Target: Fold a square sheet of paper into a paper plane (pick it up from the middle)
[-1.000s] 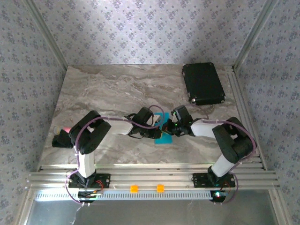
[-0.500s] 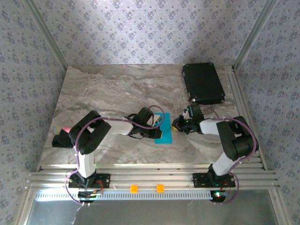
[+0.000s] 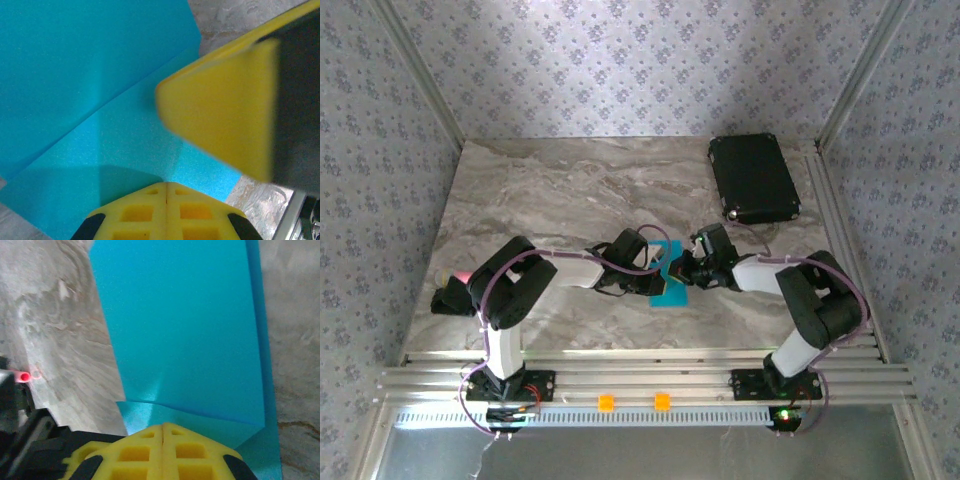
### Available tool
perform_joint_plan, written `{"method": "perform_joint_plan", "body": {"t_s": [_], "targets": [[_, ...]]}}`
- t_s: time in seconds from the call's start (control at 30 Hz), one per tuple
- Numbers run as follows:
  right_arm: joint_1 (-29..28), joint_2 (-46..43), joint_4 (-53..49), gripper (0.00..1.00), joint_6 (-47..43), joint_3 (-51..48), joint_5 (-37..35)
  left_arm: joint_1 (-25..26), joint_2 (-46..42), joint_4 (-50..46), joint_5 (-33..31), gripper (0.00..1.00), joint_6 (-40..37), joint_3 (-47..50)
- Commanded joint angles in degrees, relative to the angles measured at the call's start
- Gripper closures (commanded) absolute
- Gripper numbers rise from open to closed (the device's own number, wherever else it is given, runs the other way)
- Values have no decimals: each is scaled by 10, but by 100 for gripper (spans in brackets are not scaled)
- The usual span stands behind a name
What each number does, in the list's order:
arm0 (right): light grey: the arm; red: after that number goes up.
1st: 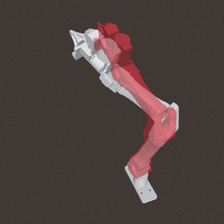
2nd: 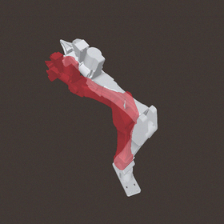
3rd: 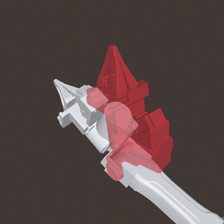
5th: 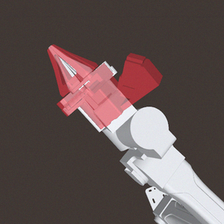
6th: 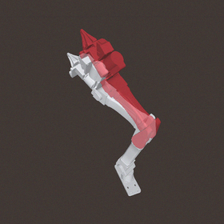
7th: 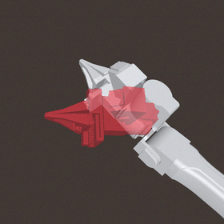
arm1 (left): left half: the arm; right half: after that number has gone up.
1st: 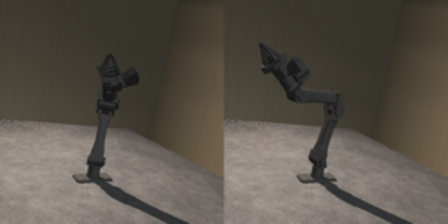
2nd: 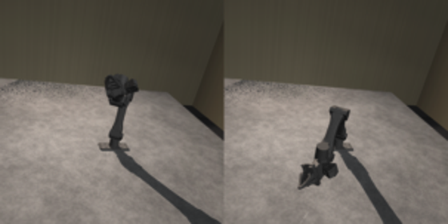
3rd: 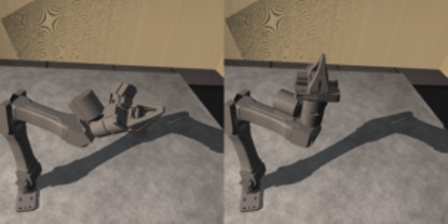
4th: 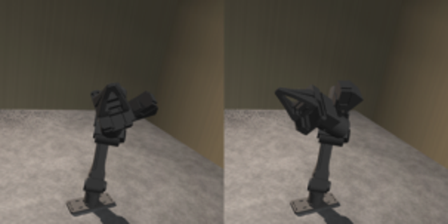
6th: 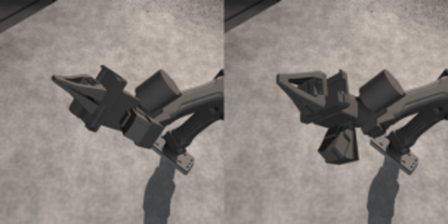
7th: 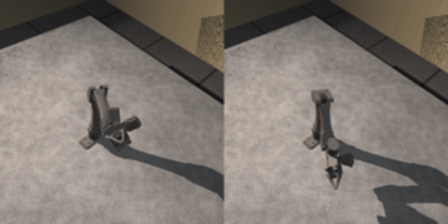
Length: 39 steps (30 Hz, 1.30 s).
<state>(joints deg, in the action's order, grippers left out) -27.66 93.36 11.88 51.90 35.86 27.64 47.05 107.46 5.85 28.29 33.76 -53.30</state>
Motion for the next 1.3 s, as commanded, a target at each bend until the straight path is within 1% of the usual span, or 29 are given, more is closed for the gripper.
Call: {"method": "perform_joint_plan", "body": {"t_s": [0.0,0.1,0.23,0.4,0.6,0.73,0.9,0.97,1.1,1.27], "targets": [[-1,22,-14,100,15,-7,-22,5,7,-58,-16,100,3,18],[7,31,-34,100,8,-22,-38,5,-13,-71,-9,100,0,13],[18,36,-34,100,2,-34,-37,7,-45,-78,-14,100,0,33],[19,32,-49,100,-9,-25,-36,9,-78,-106,-28,100,-16,52],[18,28,-49,100,-7,-25,-37,12,-113,-103,-24,100,-3,22],[19,28,-51,100,-7,-26,-38,12,-94,-95,-7,100,0,-17],[18,30,-49,100,-7,-28,-39,12,-24,-81,17,100,0,-63],[18,33,-46,100,-5,-28,-39,12,0,-86,16,100,0,-74],[19,42,-38,100,-2,-29,-36,12,17,-73,14,100,6,-54],[21,42,-41,100,-5,-29,-33,14,5,-59,16,100,11,-1]]}}
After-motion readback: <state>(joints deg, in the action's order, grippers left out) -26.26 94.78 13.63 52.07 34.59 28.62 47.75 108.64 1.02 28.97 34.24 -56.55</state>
